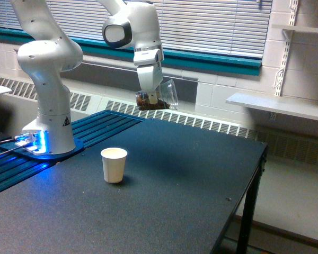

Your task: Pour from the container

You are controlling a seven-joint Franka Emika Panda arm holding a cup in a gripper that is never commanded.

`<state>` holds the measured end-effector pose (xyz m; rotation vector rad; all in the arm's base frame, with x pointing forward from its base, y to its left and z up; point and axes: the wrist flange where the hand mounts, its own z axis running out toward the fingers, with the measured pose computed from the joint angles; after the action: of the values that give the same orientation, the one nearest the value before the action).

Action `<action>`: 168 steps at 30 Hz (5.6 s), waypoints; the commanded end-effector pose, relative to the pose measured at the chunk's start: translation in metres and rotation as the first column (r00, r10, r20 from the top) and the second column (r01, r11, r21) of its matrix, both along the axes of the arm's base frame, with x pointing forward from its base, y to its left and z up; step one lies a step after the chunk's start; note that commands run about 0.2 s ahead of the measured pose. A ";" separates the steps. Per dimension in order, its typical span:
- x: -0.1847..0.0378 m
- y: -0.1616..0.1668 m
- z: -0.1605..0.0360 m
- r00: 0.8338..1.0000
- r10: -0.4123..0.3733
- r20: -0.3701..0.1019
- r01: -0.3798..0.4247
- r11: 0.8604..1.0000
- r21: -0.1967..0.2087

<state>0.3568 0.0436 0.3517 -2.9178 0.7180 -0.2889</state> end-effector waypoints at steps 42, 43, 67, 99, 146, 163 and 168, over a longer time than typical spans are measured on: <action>-0.019 -0.027 0.006 0.965 -0.071 -0.253 0.099 0.990 0.099; -0.020 -0.029 0.005 0.964 -0.076 -0.256 0.103 0.990 0.095; -0.035 -0.047 0.004 0.956 -0.139 -0.257 0.160 0.985 0.063; -0.069 -0.073 -0.006 0.939 -0.206 -0.276 0.227 0.973 0.047; -0.110 -0.136 -0.001 0.900 -0.338 -0.274 0.365 0.929 0.054; -0.113 -0.154 -0.017 0.880 -0.363 -0.306 0.395 0.918 0.045; -0.112 -0.158 -0.022 0.876 -0.367 -0.314 0.399 0.916 0.044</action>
<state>0.2509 -0.1142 0.3464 -2.7206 1.3235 0.1198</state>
